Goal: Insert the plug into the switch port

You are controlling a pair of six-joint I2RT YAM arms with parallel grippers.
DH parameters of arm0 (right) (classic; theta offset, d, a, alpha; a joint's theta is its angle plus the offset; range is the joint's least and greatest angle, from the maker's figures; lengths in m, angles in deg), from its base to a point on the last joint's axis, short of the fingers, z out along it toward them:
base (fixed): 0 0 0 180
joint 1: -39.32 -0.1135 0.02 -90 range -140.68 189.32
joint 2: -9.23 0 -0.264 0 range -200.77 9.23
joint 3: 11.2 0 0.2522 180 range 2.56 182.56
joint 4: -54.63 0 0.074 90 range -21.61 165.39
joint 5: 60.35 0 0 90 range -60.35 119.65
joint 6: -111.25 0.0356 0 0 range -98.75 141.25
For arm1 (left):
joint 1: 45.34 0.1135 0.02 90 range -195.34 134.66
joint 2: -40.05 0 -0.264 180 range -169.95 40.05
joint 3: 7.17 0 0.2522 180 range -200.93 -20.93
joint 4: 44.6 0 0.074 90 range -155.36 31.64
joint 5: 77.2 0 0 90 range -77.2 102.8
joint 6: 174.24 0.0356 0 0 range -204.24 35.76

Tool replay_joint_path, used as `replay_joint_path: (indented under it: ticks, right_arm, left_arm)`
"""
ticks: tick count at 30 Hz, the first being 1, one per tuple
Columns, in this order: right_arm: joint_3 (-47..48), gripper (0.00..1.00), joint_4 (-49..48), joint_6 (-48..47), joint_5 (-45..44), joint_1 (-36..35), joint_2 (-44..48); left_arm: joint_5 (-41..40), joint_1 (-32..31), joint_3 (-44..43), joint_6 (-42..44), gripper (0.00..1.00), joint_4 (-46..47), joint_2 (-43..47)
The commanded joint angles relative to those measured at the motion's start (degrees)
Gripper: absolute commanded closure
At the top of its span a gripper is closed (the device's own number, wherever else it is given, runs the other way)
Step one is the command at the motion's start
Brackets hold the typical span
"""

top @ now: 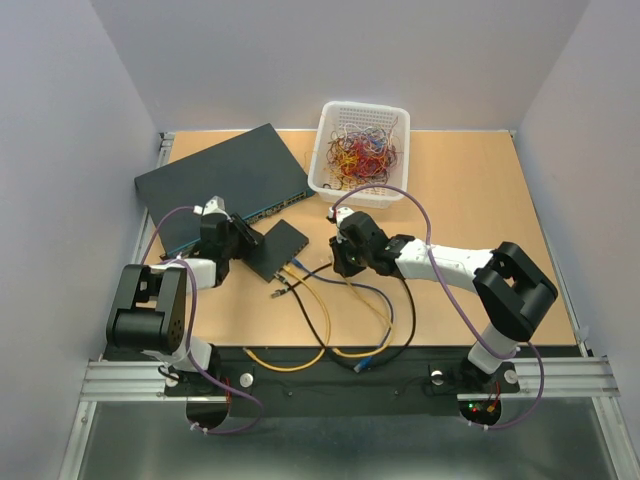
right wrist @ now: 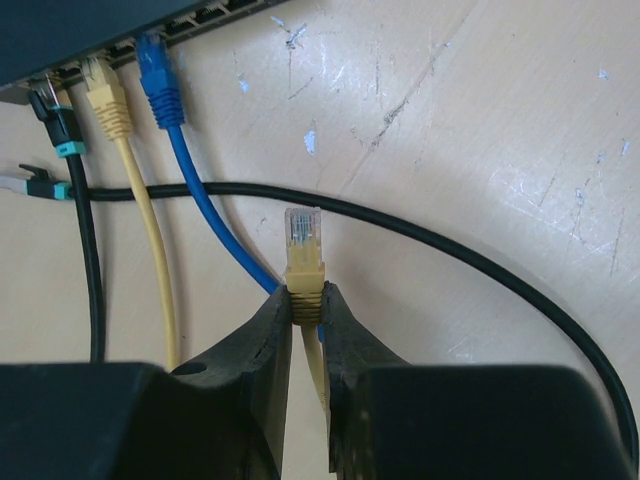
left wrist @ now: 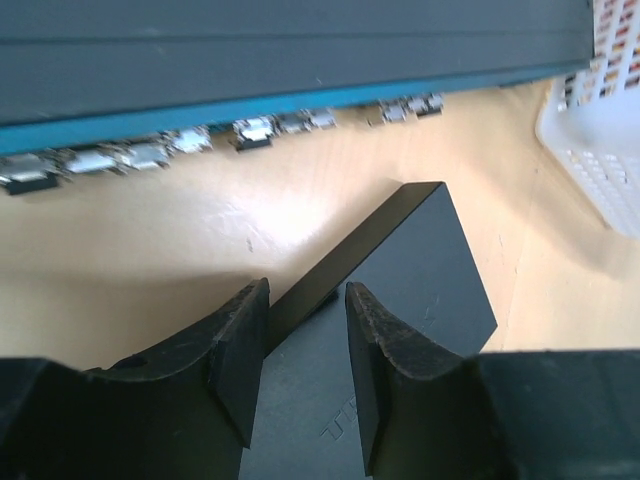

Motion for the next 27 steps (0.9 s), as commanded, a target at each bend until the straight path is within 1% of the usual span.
replay_joint_path:
  ticks: [1,4,8,11,15,26,27]
  right_arm:
    - [2.30,1.00,-1.11,-1.99,2.44,-0.61,-0.88]
    - [5.29,1.00,-0.33,-3.40,3.50,-0.61,-2.73]
    - [11.34,1.00,2.92,-5.33,3.94,-0.70,-8.87]
    - [13.46,1.00,4.68,-6.21,3.68,-1.13,-11.87]
    - [14.00,1.00,5.21,-6.30,2.63,-1.31,-13.19]
    - [15.14,1.00,5.57,-6.22,0.69,-1.40,-15.57]
    - [15.40,1.00,5.57,-6.22,-0.79,-1.31,-15.66]
  left_arm:
    - [3.79,-1.71,-1.79,1.92,0.53,-4.33,1.73]
    - [4.50,-2.76,-1.35,1.92,0.53,-4.59,2.26]
    - [5.38,-4.26,-0.91,1.66,0.53,-4.86,2.79]
    - [5.03,-6.27,-0.38,1.40,0.53,-4.77,3.49]
    - [4.33,-7.43,-0.47,1.40,0.53,-4.86,3.23]
    - [4.50,-7.78,-2.14,2.89,0.53,-4.07,0.15]
    - [4.33,-7.69,-2.40,3.15,0.53,-4.15,-0.02]
